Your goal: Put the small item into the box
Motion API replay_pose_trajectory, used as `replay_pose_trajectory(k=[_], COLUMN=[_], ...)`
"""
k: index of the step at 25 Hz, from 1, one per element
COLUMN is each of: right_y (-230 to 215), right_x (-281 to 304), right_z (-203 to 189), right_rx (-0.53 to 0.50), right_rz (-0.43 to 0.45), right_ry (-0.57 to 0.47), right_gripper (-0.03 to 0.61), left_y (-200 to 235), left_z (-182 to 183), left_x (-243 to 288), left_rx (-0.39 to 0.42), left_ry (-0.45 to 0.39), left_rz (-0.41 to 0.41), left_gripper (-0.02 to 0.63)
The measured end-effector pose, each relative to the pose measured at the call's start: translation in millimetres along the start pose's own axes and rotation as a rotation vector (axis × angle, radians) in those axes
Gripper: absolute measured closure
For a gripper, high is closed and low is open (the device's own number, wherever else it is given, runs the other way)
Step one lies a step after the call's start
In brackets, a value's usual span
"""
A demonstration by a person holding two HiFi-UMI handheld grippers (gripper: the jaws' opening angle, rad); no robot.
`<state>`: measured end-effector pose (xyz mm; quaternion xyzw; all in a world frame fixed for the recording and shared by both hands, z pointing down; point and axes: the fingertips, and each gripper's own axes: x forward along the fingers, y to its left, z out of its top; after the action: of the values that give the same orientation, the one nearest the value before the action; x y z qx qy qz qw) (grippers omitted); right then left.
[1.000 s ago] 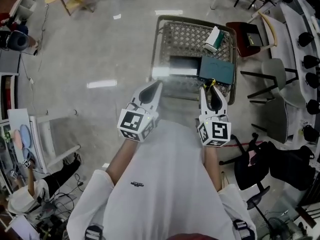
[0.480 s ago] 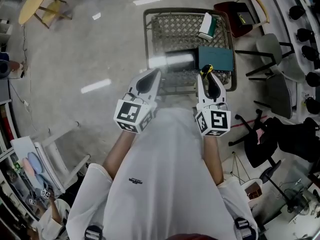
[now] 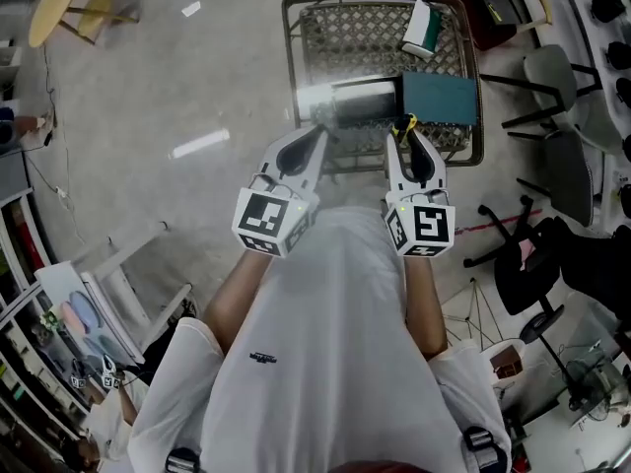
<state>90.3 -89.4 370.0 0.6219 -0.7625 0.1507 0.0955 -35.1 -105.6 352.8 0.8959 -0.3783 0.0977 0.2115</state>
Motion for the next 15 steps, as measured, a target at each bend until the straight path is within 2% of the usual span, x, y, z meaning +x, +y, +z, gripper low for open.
replay_pose_trajectory(k=[7,11,15], right_y=[-8.6,-16.8,-30.4], right_x=[35.4,63.2,86.7], right_z=[-22.1,-44.1,-69.2], right_rx=[0.066,0.100,0.178], right_rz=[0.005,-0.025,-0.058], right_ry=[-0.015,0.000,0.030], right_gripper=[0.474,0.474,0.474], left_y=[15.3,26.6,38.4], left_z=[-28.5,-47.7,-59.1], left_x=[30.6,53.2,66.7], left_rx=[-0.014,-0.021,-0.033], left_ry=[0.056,0.086,0.109], left_rz=[0.021,0.021,0.039], left_gripper=[0.612,0.612,0.612])
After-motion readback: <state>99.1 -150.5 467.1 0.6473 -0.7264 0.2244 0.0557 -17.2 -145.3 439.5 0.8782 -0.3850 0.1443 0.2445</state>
